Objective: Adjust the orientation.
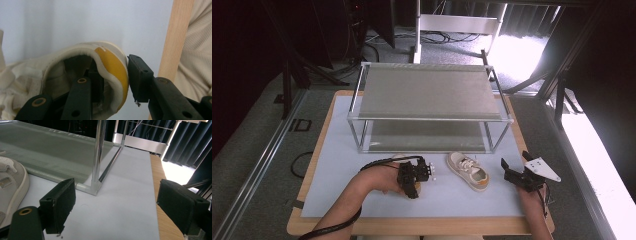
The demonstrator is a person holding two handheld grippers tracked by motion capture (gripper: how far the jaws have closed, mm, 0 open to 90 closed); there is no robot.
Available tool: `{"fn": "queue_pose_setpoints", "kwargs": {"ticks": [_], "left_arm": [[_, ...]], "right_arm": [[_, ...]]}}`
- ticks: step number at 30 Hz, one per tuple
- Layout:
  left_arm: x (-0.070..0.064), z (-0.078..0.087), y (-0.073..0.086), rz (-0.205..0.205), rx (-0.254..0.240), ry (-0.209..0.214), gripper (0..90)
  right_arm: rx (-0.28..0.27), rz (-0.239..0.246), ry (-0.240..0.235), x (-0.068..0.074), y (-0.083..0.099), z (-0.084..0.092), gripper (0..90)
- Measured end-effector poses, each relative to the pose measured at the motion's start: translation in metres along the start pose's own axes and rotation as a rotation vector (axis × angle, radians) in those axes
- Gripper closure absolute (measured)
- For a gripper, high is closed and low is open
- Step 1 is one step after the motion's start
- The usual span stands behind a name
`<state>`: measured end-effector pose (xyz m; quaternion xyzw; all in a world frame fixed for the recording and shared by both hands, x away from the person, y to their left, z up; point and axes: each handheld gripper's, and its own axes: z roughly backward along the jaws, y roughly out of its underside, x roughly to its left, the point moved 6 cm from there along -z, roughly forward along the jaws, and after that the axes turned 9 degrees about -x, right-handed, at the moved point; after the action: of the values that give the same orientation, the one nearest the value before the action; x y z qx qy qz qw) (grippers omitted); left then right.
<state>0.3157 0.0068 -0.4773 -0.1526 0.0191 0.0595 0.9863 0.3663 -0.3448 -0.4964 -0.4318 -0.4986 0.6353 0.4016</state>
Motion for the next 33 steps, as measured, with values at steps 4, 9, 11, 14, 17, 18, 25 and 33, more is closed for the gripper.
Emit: {"fn": "queue_pose_setpoints", "kwargs": {"ticks": [4,9,11,14,17,18,25,33], "left_arm": [[-0.003,0.004,0.004,-0.041,0.020,0.037,72.8],[-0.012,0.013,-0.002,-0.129,0.009,0.043,77.5],[-0.015,0.015,-0.005,-0.173,0.012,0.034,77.8],[-0.019,0.016,-0.008,-0.260,0.012,0.054,77.5],[-0.021,0.014,-0.013,-0.301,0.007,0.063,77.4],[-0.021,0.014,-0.014,-0.303,0.003,0.067,77.4],[-0.018,0.005,-0.012,-0.286,0.030,0.081,76.8],[-0.008,0.000,-0.008,-0.224,0.031,0.107,74.8]], "right_arm": [[0.000,0.003,0.000,0.000,0.000,0.000,15.0],[0.005,0.005,0.001,0.000,0.000,0.000,15.0],[0.003,0.009,0.001,0.000,0.000,0.000,15.0],[0.003,0.008,0.001,0.000,0.000,0.000,15.0],[0.001,0.005,0.000,0.000,0.000,0.000,15.0],[0.001,0.003,-0.001,0.000,0.000,0.000,15.0],[0.002,0.002,-0.001,0.000,0.000,0.000,15.0],[-0.002,-0.001,-0.002,0.000,0.000,0.000,15.0]]}}
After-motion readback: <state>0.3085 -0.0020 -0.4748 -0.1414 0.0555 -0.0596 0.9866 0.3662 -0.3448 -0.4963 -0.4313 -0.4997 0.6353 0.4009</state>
